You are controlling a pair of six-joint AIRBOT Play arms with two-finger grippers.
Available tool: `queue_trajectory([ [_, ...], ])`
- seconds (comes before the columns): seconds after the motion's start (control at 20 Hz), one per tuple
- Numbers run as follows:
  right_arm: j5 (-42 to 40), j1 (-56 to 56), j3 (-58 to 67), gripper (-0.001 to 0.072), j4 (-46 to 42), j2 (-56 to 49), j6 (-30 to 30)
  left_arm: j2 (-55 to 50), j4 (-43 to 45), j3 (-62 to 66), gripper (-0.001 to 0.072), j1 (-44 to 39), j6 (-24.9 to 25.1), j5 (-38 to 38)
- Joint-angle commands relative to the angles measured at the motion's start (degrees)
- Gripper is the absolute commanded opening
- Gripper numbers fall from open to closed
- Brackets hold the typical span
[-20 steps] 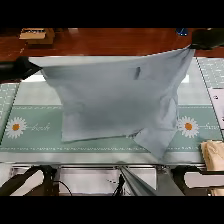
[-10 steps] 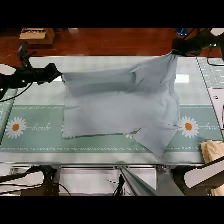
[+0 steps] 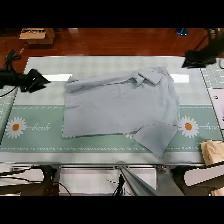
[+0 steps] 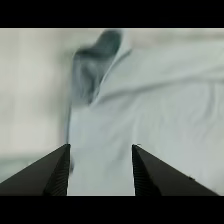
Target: Fold the shirts.
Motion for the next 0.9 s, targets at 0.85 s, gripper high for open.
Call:
queue_trajectory([
  [0.85, -5.0, -17.1, -39.0, 0.0486, 13.4, 21.4, -8.1, 3.3, 2.6, -35.5, 0.0553, -0.5, 4.0, -2.9],
])
